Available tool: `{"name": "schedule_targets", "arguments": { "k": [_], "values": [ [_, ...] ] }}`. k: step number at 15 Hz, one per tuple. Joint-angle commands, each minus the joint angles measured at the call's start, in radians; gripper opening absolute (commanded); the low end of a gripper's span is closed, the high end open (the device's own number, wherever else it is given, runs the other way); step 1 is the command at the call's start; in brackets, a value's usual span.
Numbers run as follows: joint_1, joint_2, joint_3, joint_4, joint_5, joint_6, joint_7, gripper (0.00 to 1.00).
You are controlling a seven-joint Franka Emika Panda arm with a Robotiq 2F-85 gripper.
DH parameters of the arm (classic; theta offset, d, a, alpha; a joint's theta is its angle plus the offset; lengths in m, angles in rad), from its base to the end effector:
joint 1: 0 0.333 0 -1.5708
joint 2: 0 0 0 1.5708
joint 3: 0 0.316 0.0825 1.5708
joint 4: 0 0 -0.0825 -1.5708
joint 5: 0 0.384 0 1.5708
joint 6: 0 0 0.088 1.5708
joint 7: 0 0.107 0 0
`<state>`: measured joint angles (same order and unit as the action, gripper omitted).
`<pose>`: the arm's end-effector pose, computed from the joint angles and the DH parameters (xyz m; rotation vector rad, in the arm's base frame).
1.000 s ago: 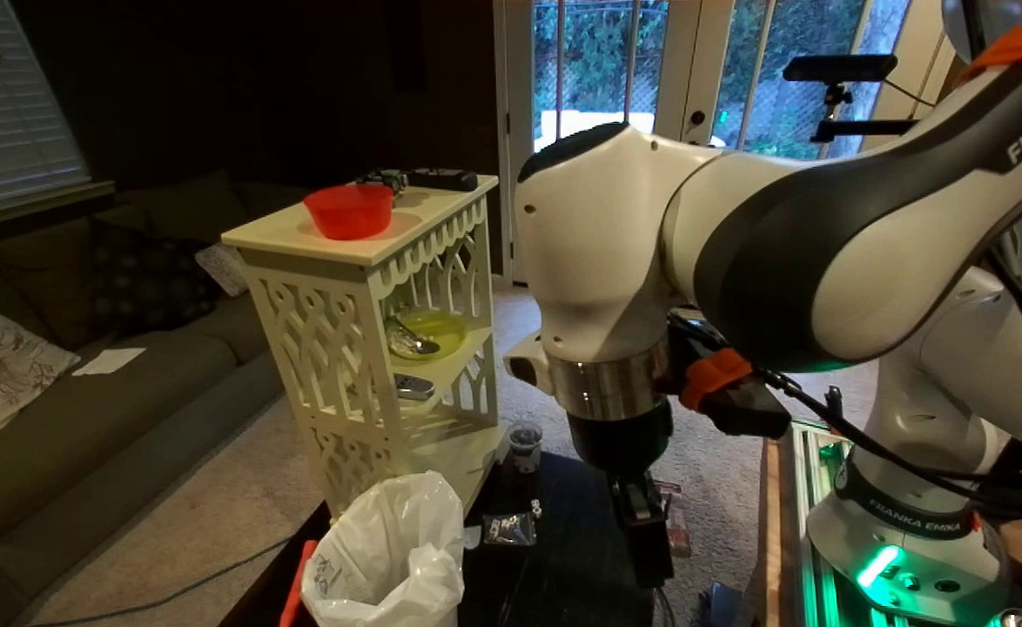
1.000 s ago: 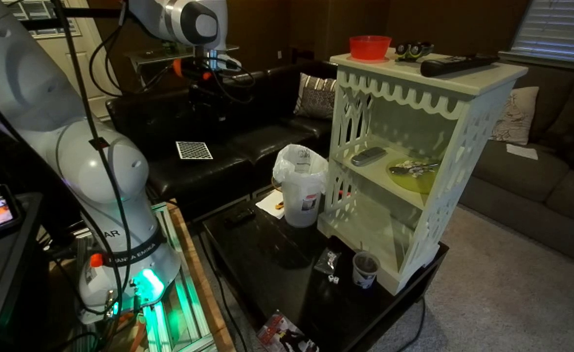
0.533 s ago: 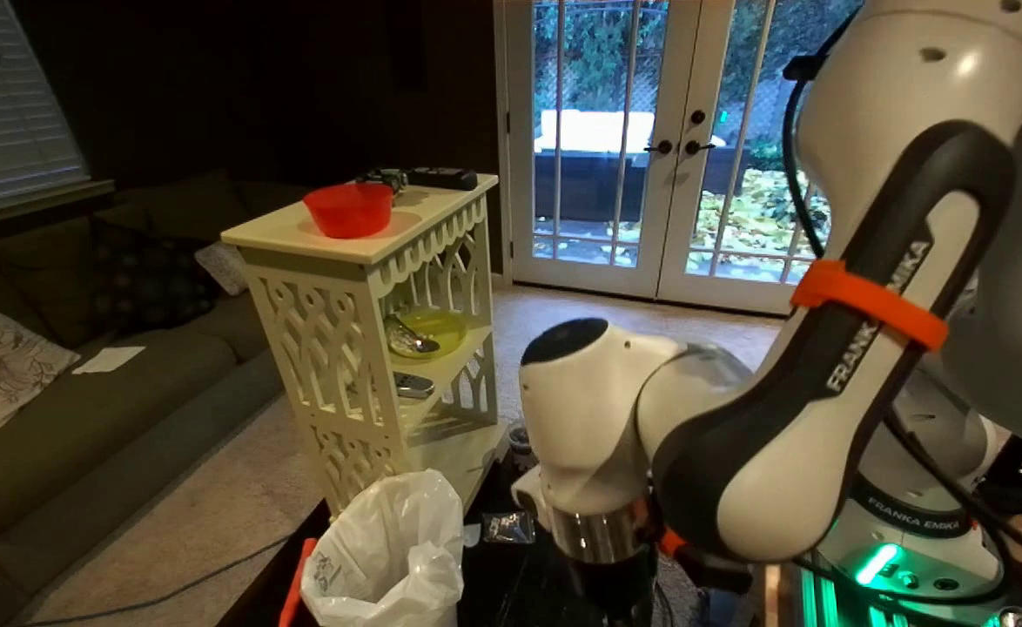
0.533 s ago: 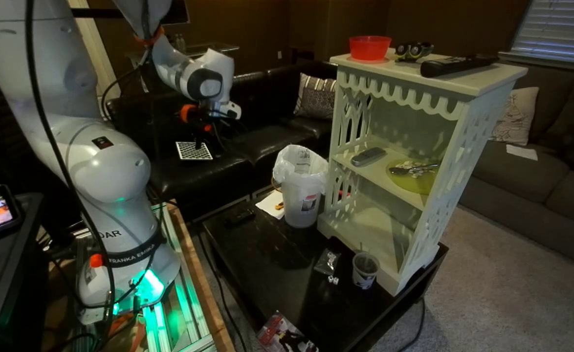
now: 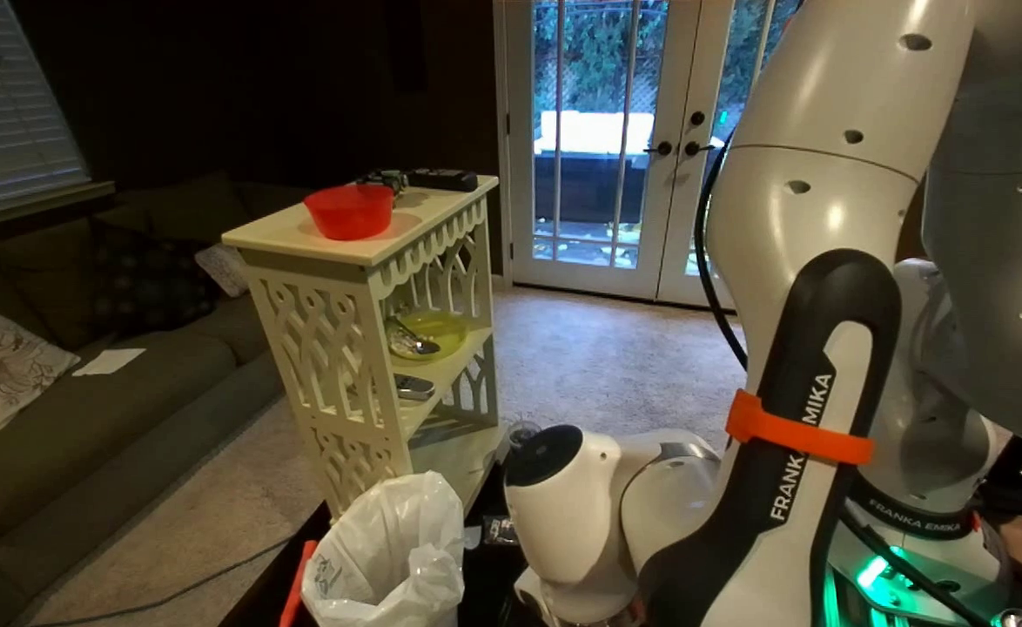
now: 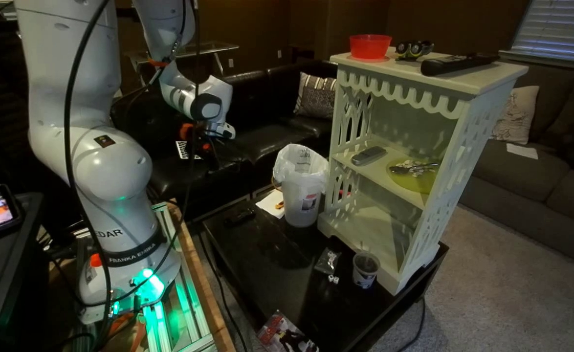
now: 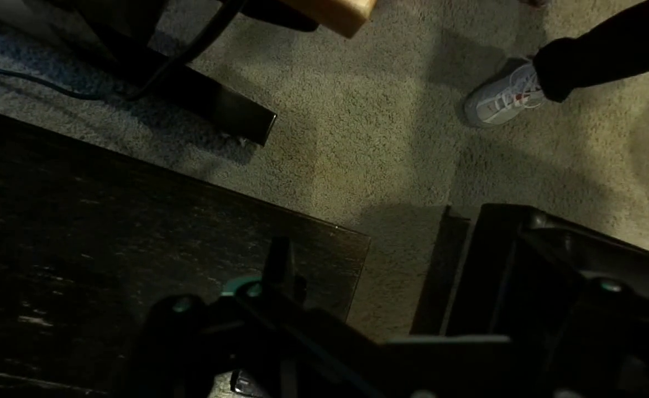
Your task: Pick up the remote, then place it next to the yellow plate
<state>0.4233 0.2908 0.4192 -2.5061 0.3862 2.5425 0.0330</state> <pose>0.2859 0.3330 0.1636 -2.8558 -0.6689 0.5149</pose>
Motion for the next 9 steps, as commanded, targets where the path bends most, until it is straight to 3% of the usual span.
{"name": "schedule_targets", "arguments": {
  "k": [1,2,3,6,7,9],
  "values": [
    [0.029,0.032,-0.008,-0.045,-0.038,0.209,0.096,1.0],
    [0.036,0.049,-0.01,-0.052,-0.039,0.294,0.119,1.0],
    [0.092,0.082,-0.056,-0.052,-0.014,0.374,0.117,1.0],
    [0.173,0.294,-0.112,-0.005,-0.013,0.613,0.146,1.0],
    [0.133,0.347,-0.075,0.014,-0.06,0.647,0.183,1.0],
    [0.169,0.472,-0.109,0.09,-0.079,0.66,0.209,1.0]
  ]
}}
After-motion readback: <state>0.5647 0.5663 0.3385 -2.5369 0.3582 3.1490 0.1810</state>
